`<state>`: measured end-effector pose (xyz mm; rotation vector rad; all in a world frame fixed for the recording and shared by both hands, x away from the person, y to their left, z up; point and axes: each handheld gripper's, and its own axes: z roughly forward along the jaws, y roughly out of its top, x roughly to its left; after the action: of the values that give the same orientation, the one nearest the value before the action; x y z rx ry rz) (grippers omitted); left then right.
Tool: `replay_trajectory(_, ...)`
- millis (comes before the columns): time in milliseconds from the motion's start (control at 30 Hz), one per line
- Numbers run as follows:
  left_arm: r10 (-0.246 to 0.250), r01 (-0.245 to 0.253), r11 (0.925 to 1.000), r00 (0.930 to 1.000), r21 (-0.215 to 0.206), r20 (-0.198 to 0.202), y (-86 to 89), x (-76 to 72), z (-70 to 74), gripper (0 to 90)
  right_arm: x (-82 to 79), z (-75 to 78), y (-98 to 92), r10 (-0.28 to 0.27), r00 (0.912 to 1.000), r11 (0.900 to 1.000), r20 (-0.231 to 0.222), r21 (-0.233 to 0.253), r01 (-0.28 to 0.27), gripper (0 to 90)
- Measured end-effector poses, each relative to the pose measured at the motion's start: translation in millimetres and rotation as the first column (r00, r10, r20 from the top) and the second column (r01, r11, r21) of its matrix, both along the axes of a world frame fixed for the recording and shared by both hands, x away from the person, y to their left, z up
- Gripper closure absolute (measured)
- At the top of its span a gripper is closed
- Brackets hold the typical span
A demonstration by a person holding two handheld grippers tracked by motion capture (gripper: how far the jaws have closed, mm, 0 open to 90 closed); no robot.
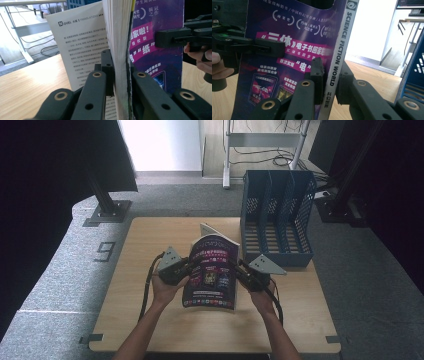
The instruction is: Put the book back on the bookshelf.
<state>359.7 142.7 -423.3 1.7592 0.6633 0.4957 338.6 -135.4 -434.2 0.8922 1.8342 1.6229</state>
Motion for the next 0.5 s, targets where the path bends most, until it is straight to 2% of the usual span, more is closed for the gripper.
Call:
replay_trajectory(100, 0.005, -0.005, 1.0000, 1.0000, 0.008, 0.002, -1.5, 5.4, 2.1, 85.6, 6.7, -0.5, -0.9, -0.005, 1.0000, 1.000, -0.007, 0.005, 0.005, 78.2)
replay_trajectory(233, 0.009, -0.009, 0.9999, 0.9999, 0.009, 0.010, -1.6, 11.1, 7.6, 85.6, 13.5, 0.5, -0.9, -0.005, 0.9999, 1.000, 0.009, 0.011, 0.005, 78.1)
replay_trajectory(367, 0.007, -0.007, 0.9999, 0.9994, 0.012, 0.034, -3.5, 2.5, 9.8, 85.4, 12.5, 2.2, -2.1, -0.001, 0.9995, 1.000, 0.032, 0.017, 0.000, 78.5)
replay_trajectory(400, 0.007, -0.008, 0.9998, 0.9993, 0.016, 0.037, -4.0, 0.1, 8.4, 85.1, 9.8, 1.2, -3.5, 0.004, 0.9997, 1.000, 0.025, 0.011, -0.005, 78.6)
replay_trajectory(500, -0.001, 0.001, 0.9999, 0.9996, 0.014, 0.028, -3.1, -5.2, 2.5, 85.0, 6.5, -1.3, -4.7, 0.006, 0.9997, 1.000, 0.024, 0.004, -0.006, 78.7)
